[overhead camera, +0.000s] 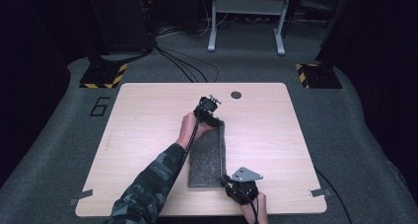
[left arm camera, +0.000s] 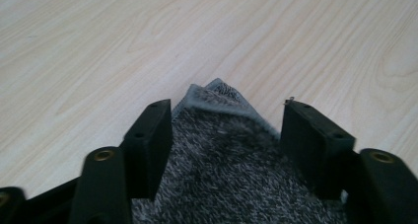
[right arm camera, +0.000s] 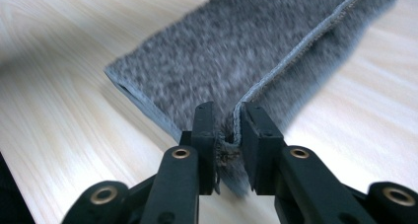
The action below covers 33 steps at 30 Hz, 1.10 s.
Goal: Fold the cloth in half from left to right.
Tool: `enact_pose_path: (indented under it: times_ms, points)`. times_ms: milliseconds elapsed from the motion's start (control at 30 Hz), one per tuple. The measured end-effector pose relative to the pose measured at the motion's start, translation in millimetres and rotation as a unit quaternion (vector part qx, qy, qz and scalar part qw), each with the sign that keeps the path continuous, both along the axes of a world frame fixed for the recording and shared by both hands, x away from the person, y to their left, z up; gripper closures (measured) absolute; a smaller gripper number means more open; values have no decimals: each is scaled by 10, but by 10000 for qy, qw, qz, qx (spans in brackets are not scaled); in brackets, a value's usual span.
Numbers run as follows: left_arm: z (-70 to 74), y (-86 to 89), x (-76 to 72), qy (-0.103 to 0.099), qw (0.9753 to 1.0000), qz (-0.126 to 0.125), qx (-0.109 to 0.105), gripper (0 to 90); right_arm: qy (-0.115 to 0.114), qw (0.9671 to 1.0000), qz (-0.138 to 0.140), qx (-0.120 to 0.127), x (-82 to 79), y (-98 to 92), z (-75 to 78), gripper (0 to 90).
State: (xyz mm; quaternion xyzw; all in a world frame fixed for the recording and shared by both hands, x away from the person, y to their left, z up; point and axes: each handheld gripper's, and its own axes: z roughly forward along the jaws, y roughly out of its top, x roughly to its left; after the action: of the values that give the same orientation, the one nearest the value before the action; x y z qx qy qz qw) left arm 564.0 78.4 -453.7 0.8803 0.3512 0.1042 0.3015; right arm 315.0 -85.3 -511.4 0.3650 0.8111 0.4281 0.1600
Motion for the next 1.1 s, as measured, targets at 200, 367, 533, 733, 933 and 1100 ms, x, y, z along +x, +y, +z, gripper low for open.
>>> enact_pose_path:
  times_ms: [200,367,533,733,933,1100]
  points:
    - [30,196,-34,-205,9995,217,-57,251,116,9997,-123,-173,-37,-173,-41,705]
    - [-49,453,-12,-178,9987,467,91,239,113,9996,-255,-101,-14,-281,31,531]
    - [-195,629,-28,-135,9974,649,279,230,116,9993,-342,-61,188,-212,104,359]
    - [-339,683,-59,-117,9966,719,374,217,126,9981,-294,-534,481,9,56,247]
    - [-452,710,-120,-84,9965,753,340,206,361,9951,-386,-832,519,50,-88,249]
    - [-531,727,-200,-66,9968,742,296,199,322,9954,-327,-843,469,-14,-99,253]
